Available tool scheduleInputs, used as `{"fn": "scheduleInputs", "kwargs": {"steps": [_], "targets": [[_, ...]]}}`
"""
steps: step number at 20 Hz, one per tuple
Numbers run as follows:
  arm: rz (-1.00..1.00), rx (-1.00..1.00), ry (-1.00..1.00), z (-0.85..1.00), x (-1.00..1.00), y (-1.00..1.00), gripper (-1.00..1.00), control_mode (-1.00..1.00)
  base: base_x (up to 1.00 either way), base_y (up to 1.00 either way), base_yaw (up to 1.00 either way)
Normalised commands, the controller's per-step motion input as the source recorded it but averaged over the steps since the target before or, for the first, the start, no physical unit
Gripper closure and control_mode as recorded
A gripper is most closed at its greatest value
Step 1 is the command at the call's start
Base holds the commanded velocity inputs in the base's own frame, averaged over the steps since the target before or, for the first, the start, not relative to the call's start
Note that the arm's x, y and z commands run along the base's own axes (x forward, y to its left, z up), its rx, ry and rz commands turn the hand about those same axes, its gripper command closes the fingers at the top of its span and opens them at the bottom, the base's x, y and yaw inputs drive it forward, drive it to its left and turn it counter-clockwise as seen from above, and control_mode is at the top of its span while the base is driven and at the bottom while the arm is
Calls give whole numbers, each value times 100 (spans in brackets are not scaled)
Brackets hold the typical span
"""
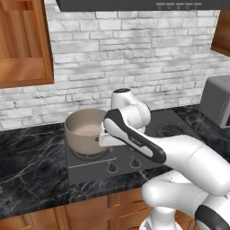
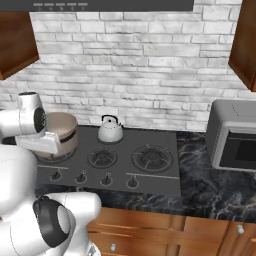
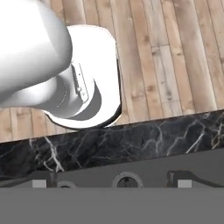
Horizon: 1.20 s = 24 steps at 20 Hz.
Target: Pick the kettle from the cabinet and place it on a stove burner. Then pick the pot from the counter and place it on another stove burner. Finally, turn both burners on.
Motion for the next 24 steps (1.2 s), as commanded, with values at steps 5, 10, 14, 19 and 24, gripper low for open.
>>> {"fn": "scheduleInputs", "kwargs": {"steps": [5, 10, 14, 19, 24], "targets": [[4, 0, -1, -37, 23, 0, -100, -100, 0, 0, 0], [4, 0, 0, -35, 24, 0, -100, -100, 0, 0, 0], [4, 0, 0, -37, 20, 5, -100, -100, 0, 0, 0], [4, 0, 0, -35, 9, 10, -100, -100, 0, 0, 0], [2, 0, 0, -27, 9, 6, -100, -100, 0, 0, 0]]}}
